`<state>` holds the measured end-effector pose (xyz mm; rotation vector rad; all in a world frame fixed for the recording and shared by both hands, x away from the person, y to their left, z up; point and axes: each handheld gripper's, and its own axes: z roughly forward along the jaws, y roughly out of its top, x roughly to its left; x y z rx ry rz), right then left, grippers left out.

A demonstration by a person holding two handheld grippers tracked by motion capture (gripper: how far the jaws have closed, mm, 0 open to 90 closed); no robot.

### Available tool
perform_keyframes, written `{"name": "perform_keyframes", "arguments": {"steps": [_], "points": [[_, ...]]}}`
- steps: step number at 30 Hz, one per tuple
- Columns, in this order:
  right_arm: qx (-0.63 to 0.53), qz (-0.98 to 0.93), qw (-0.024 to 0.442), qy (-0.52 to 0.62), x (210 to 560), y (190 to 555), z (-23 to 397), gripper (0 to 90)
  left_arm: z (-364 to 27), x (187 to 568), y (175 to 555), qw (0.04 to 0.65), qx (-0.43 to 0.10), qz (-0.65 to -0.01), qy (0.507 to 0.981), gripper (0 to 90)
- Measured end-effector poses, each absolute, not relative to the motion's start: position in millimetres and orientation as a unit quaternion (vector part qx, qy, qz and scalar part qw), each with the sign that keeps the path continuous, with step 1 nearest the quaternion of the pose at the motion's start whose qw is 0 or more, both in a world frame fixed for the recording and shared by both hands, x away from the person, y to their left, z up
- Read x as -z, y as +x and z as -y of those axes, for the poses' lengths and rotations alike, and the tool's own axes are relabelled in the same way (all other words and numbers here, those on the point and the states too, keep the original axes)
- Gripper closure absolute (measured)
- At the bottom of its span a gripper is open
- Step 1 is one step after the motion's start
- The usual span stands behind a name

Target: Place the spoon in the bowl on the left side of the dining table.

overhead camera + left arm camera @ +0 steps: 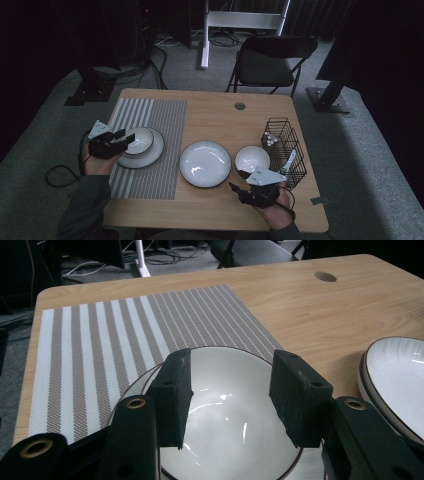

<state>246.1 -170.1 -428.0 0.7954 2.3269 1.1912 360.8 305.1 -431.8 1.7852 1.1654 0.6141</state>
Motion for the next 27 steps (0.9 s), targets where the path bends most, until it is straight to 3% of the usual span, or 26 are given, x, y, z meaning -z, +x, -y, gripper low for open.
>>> {"name": "perform_keyframes", "arguments": {"steps": [13,27], "points": [[-0.433,-0.83,0.231,0.265,390.0,245.9,188.2,38.3,-302.8,433.2,360.7,0.446,-0.241,-0.467,0.725,52.3],[-0.422,-0.814,0.295,0.269,364.4,248.8,222.8,36.5,-300.2,436.8,360.6,0.449,-0.232,-0.463,0.728,52.1]]}}
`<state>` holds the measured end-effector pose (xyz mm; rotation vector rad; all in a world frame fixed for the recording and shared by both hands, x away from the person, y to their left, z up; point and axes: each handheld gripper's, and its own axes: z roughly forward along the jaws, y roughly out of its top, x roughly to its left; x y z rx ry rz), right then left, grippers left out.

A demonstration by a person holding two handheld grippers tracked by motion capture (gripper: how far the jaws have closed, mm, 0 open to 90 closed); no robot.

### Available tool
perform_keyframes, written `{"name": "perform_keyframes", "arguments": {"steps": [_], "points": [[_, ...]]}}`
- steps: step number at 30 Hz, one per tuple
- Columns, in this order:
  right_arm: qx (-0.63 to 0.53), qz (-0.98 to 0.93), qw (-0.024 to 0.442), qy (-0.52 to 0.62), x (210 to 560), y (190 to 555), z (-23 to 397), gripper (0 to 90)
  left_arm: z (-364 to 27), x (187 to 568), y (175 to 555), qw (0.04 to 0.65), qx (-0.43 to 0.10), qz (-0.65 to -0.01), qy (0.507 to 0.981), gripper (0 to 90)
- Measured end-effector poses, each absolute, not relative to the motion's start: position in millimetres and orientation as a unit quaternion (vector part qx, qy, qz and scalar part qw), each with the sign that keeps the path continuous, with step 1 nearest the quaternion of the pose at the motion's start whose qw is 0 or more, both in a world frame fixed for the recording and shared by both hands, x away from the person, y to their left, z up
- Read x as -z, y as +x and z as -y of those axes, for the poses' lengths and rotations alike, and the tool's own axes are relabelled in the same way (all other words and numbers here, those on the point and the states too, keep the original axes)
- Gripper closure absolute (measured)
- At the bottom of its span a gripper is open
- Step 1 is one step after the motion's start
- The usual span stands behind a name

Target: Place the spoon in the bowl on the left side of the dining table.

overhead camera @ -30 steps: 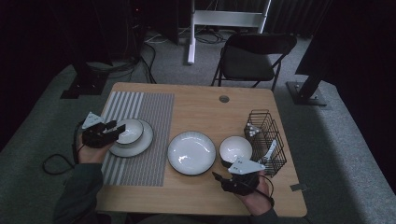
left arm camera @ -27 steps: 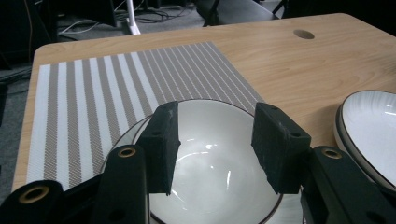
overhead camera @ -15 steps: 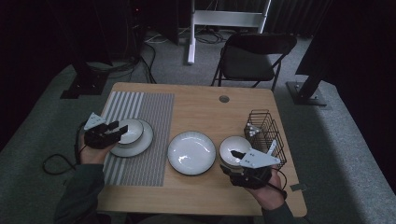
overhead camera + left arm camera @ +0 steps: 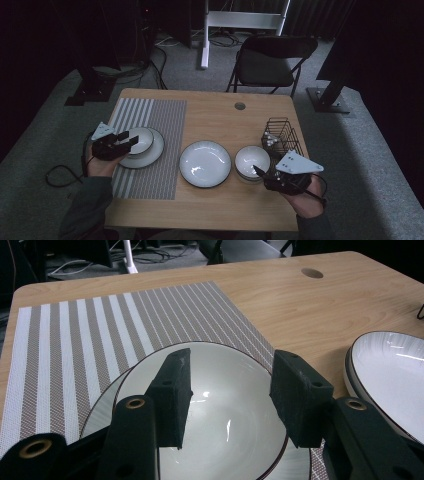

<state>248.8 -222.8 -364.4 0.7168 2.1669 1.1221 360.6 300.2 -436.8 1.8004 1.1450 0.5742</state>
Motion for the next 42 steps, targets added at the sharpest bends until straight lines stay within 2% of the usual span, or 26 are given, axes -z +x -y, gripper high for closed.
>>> {"name": "perform_keyframes", "arguments": {"steps": [15,24,31,42], "points": [[-0.416,-0.808,0.291,0.299,377.2,249.6,262.7,46.7,-302.3,437.8,360.3,0.448,-0.231,-0.465,0.728,51.4],[-0.4,-0.818,0.272,0.312,389.4,253.2,280.5,53.4,-302.5,439.0,361.4,0.448,-0.229,-0.466,0.728,51.4],[-0.399,-0.82,0.263,0.317,394.2,255.3,284.7,66.1,-302.1,438.5,361.7,0.448,-0.229,-0.465,0.729,51.1],[-0.4,-0.812,0.254,0.341,399.6,266.6,292.4,78.2,-302.4,439.1,361.2,0.451,-0.226,-0.465,0.727,50.8]]}}
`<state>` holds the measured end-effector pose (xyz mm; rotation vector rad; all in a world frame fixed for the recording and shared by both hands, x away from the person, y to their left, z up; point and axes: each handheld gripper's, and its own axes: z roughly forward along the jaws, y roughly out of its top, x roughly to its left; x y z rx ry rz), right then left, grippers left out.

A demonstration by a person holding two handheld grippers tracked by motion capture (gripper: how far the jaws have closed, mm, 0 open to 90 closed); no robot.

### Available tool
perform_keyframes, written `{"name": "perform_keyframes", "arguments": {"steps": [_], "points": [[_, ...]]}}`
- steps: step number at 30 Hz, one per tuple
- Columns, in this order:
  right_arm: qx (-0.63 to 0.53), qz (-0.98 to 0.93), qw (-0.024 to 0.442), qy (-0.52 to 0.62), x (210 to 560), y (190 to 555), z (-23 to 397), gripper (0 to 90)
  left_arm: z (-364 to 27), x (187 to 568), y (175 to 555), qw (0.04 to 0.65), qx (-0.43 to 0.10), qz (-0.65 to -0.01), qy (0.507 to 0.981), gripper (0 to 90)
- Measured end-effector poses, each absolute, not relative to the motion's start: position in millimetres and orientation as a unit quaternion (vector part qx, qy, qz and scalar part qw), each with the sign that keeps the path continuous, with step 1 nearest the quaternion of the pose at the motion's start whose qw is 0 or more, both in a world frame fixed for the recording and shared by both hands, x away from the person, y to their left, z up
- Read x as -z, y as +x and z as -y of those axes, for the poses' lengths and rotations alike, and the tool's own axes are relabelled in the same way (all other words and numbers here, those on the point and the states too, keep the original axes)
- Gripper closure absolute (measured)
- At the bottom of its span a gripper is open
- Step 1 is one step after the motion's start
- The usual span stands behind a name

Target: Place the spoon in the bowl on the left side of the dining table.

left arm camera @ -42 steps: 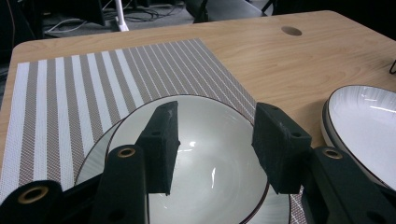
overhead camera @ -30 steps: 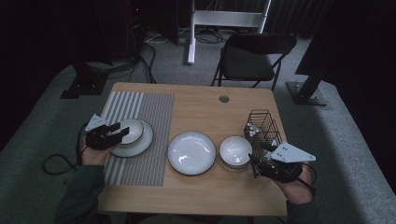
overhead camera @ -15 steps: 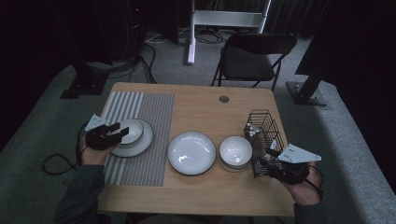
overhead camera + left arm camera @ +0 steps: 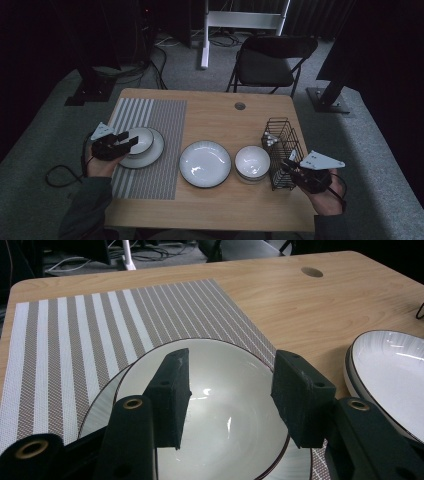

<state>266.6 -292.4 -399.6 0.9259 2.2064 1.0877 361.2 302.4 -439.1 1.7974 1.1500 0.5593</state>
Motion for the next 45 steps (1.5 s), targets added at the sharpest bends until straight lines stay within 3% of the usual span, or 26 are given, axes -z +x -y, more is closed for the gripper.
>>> {"name": "perform_keyframes", "arguments": {"steps": [12,45], "points": [[-0.395,-0.811,0.252,0.349,401.4,270.9,296.6,84.5,-302.6,439.4,360.6,0.45,-0.226,-0.466,0.728,50.9],[-0.418,-0.791,0.283,0.344,383.3,258.7,316.6,85.3,-301.0,441.3,359.9,0.445,-0.222,-0.466,0.732,50.9]]}}
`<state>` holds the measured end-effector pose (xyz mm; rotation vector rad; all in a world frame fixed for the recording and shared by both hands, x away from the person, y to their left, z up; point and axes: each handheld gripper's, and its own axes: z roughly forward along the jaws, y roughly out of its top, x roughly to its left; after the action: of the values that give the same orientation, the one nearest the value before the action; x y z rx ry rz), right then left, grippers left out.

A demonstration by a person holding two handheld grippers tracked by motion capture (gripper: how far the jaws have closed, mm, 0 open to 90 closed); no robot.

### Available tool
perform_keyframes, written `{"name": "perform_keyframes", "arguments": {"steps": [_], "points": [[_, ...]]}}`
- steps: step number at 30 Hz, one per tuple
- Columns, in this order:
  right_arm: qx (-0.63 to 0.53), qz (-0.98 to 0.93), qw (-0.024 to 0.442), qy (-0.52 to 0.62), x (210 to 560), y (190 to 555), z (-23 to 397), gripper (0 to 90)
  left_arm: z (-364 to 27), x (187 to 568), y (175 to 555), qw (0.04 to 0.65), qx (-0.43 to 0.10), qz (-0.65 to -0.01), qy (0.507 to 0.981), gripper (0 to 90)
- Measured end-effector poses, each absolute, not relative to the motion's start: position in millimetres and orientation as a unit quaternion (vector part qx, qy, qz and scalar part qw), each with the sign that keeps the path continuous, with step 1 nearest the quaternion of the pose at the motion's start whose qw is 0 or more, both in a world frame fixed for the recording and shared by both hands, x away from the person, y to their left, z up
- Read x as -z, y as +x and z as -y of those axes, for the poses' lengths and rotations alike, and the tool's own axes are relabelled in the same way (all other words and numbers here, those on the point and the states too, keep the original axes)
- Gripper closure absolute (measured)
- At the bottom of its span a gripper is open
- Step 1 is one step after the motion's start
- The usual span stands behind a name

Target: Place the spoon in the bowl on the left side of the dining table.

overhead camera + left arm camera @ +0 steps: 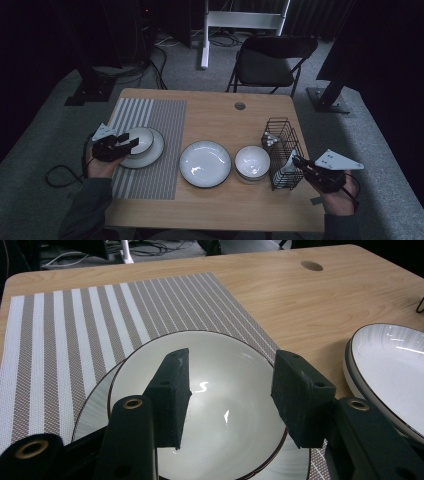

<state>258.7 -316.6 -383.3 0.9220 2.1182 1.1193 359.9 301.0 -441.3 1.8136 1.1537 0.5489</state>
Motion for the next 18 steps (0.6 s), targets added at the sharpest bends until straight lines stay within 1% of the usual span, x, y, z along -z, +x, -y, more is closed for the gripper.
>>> {"name": "perform_keyframes", "arguments": {"steps": [18], "points": [[-0.432,-0.783,0.299,0.333,367.7,254.3,323.0,85.3,-298.8,441.2,357.9,0.445,-0.224,-0.459,0.735,49.8]]}}
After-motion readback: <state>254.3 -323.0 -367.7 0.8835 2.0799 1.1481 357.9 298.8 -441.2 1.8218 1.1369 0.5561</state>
